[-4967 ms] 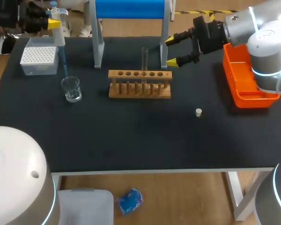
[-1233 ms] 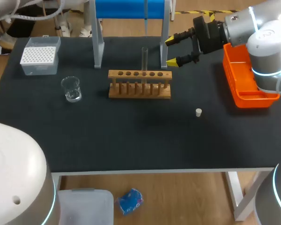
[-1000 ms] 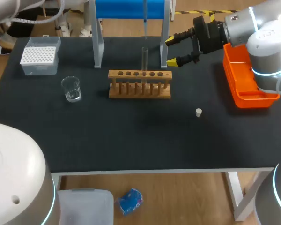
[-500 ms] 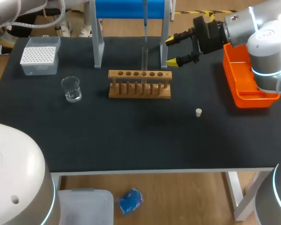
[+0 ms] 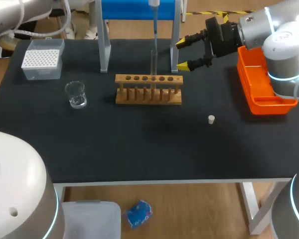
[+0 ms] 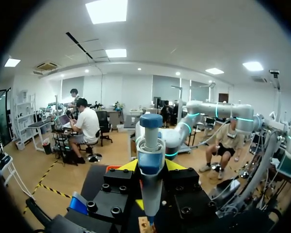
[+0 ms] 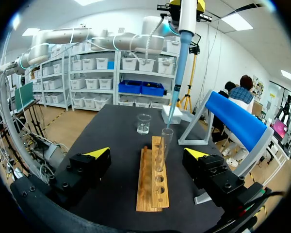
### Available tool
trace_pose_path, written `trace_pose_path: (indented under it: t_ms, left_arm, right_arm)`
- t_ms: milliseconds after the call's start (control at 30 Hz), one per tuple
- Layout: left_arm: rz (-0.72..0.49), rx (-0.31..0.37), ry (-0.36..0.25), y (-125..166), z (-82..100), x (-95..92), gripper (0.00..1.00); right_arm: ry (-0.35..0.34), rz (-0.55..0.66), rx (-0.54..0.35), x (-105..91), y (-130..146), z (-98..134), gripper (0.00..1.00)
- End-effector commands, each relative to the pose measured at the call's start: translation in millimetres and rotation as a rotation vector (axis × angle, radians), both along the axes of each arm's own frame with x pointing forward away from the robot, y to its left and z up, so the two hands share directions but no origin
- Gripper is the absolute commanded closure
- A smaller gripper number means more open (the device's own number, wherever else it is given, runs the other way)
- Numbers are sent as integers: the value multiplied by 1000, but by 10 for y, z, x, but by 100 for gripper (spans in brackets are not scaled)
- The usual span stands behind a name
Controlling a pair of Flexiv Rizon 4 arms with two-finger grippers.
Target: Invert the test tube, pick up the pipette, mount the tip to pipette, aspirate from beaker and dispense into the tube, eject the tip, return the pipette, and cap with the stopper.
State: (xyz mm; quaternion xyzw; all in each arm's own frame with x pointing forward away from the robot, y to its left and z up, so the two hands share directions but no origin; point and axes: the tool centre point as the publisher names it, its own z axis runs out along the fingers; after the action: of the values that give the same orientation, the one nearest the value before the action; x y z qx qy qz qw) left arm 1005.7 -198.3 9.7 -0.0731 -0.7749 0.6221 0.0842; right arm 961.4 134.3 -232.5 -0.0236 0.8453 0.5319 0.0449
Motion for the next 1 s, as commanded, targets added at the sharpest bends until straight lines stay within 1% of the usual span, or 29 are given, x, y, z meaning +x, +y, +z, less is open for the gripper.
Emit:
trace_pose_path:
  t_ms: [33,567,1000]
  left_arm:
    - [7,-8,2,0,-55,-27,100]
    - [20,-11,9,-16,-198,-43,100]
    - [31,33,23,16,-224,-67,100]
  right_arm:
    - [0,1,1,0,-5,-5,0]
    - [0,1,1,0,-5,-5,0]
    - [0,1,1,0,-5,-5,0]
